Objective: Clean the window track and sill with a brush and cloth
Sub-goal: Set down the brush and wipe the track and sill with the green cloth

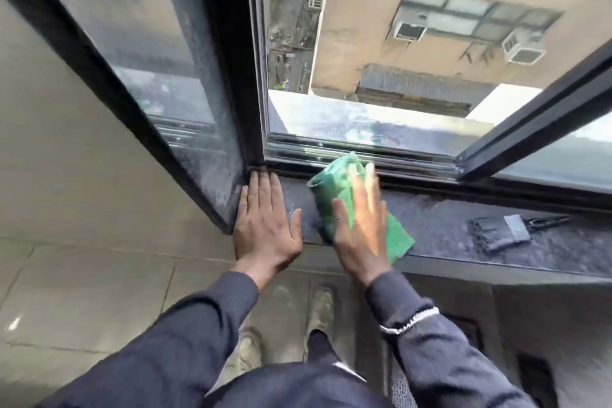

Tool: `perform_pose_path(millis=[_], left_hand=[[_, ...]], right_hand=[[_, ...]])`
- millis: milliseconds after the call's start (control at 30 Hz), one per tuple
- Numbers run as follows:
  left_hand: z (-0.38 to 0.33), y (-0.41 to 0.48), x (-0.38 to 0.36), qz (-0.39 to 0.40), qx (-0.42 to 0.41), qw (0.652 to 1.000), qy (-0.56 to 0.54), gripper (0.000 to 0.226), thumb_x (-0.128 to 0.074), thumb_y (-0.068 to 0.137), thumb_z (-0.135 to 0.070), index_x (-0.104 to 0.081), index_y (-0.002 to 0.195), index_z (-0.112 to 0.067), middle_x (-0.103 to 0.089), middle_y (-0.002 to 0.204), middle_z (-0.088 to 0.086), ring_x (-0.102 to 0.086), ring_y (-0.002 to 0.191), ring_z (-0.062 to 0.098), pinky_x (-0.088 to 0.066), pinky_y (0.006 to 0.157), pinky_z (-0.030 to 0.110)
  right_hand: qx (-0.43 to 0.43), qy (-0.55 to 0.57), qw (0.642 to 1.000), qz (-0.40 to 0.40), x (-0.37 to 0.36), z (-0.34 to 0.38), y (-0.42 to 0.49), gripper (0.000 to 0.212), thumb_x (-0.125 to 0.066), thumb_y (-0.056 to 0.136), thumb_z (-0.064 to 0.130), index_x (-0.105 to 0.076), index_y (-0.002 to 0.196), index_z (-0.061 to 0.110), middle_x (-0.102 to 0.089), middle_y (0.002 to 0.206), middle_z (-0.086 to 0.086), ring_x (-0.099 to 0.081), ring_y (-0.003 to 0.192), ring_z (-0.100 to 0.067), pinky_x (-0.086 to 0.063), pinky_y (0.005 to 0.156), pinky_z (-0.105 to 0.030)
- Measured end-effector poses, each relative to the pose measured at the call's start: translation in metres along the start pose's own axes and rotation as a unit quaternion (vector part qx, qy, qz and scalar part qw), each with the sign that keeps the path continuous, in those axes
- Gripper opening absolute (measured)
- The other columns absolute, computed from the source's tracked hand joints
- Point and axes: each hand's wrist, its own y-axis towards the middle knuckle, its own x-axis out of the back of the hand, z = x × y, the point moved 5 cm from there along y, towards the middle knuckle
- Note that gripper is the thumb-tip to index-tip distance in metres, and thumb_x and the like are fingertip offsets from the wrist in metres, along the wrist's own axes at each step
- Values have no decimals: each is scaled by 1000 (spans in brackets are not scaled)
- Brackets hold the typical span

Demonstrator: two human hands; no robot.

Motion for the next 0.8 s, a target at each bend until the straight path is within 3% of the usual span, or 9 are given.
perform_pose_path(millis=[33, 100, 200, 267, 467, 567, 633, 700, 800], left_hand=[[0, -2, -2, 2, -6, 1000, -4, 78, -33, 88, -45, -22, 147, 4, -27, 155, 27, -21, 146, 38, -19, 119, 51], [0, -1, -3, -15, -18, 1000, -9, 77, -34, 87, -44, -23, 146, 5, -28, 154, 28, -22, 145, 38, -19, 119, 51], [0, 1, -4, -12, -47, 999, -3, 83, -30, 89, -54, -20, 146, 5, -26, 154, 30, -19, 145, 41, -14, 120, 51], [1, -2, -5, -2, -66, 998, 4, 88, -25, 89, -61, -16, 147, 5, -21, 156, 30, -15, 146, 41, -11, 121, 52], [2, 0, -6, -11, -56, 998, -3, 91, -20, 89, -64, -14, 148, 4, -17, 157, 29, -12, 147, 40, -9, 122, 51], [3, 0, -7, -8, -65, 998, -4, 91, -22, 88, -63, -13, 148, 5, -17, 157, 31, -13, 147, 41, -9, 121, 52], [4, -1, -6, -9, -79, 997, 1, 92, -22, 88, -63, -14, 147, 6, -18, 156, 32, -14, 146, 42, -9, 121, 53], [5, -2, -6, -3, -93, 996, 12, 93, -19, 88, -65, -13, 147, 6, -18, 155, 33, -14, 146, 43, -10, 121, 54], [4, -1, -6, -5, -96, 995, 9, 92, -18, 88, -65, -14, 147, 5, -18, 154, 35, -15, 145, 45, -12, 120, 55]], right_hand=[[-13, -93, 995, 38, -19, 1, -5, 58, -33, 99, 46, -14, 153, 39, -3, 166, -6, -4, 151, -32, -7, 116, -61], [22, -202, 977, 61, -36, -3, -6, 55, -23, 96, 57, -10, 149, 51, 4, 166, 1, 5, 151, -34, 1, 113, -65], [50, -261, 961, 74, -26, -27, -13, 52, -23, 96, 57, -23, 148, 46, -11, 166, 2, -6, 150, -35, -8, 112, -68], [14, -294, 954, 59, -7, -53, -27, 53, -26, 95, 55, -34, 145, 39, -17, 165, 2, -12, 150, -32, -14, 113, -66], [-247, -222, 940, -77, 3, -59, -11, 57, -27, 94, 49, -27, 150, 38, -18, 164, 0, -12, 150, -29, -12, 116, -57], [-131, -227, 965, -20, -30, -23, -19, 55, -23, 94, 52, -32, 147, 39, -19, 163, 0, -7, 150, -26, -2, 116, -49], [-68, -212, 975, 6, -21, -34, -43, 55, -27, 94, 54, -31, 147, 39, -22, 163, 1, -11, 150, -22, -6, 117, -46], [-107, -214, 971, -14, 8, -68, -64, 59, -32, 92, 53, -27, 149, 39, -18, 164, 4, -12, 150, -20, -12, 118, -49], [-232, -210, 947, -71, 35, -99, -62, 55, -26, 96, 54, -28, 149, 42, -14, 165, 7, -7, 151, -22, -5, 118, -56]])
